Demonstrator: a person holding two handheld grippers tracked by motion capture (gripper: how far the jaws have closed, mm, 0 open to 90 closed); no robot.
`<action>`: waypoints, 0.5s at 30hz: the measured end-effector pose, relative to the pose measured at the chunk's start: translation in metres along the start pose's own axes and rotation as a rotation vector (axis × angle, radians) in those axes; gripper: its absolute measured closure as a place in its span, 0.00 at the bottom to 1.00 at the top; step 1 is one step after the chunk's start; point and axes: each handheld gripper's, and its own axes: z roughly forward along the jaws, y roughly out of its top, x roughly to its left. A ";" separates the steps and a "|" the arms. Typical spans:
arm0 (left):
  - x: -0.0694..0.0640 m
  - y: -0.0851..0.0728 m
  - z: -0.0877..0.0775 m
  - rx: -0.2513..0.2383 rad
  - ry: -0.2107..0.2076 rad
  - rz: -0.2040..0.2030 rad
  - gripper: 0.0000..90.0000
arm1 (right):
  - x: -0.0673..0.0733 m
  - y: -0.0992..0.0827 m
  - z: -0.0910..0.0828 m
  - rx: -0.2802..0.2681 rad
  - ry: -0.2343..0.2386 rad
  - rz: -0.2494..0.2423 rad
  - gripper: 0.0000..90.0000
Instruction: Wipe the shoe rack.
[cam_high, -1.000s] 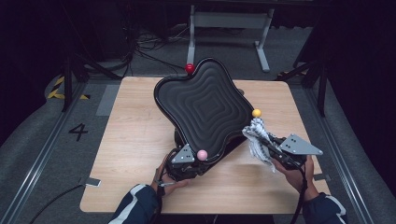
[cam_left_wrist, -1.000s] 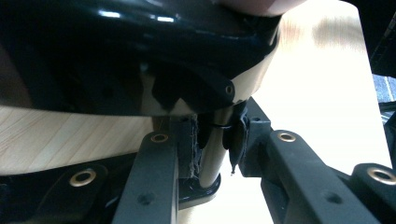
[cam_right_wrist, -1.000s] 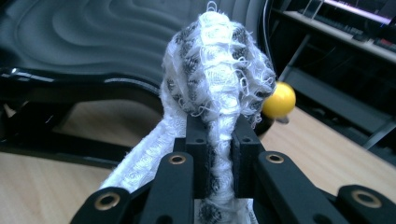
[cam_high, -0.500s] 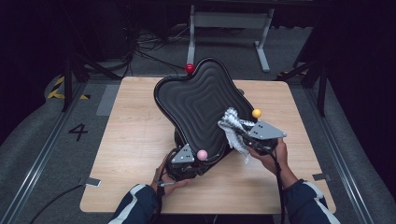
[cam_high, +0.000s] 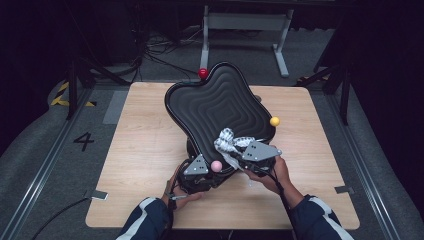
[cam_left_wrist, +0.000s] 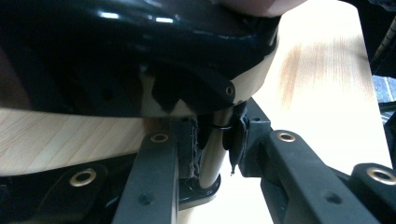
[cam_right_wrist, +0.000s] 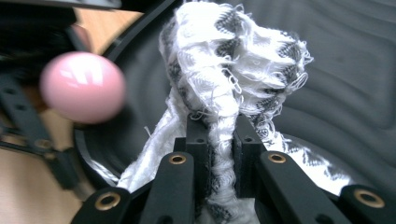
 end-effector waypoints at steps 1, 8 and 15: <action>0.000 0.000 0.000 -0.001 0.000 -0.001 0.81 | 0.003 0.000 0.001 -0.003 0.013 0.001 0.90; 0.000 0.000 0.000 0.002 0.000 0.004 0.82 | 0.012 0.003 0.002 0.001 0.004 -0.046 0.89; 0.000 0.000 0.000 0.001 -0.007 0.003 0.82 | -0.004 -0.006 0.000 0.015 -0.063 -0.026 0.89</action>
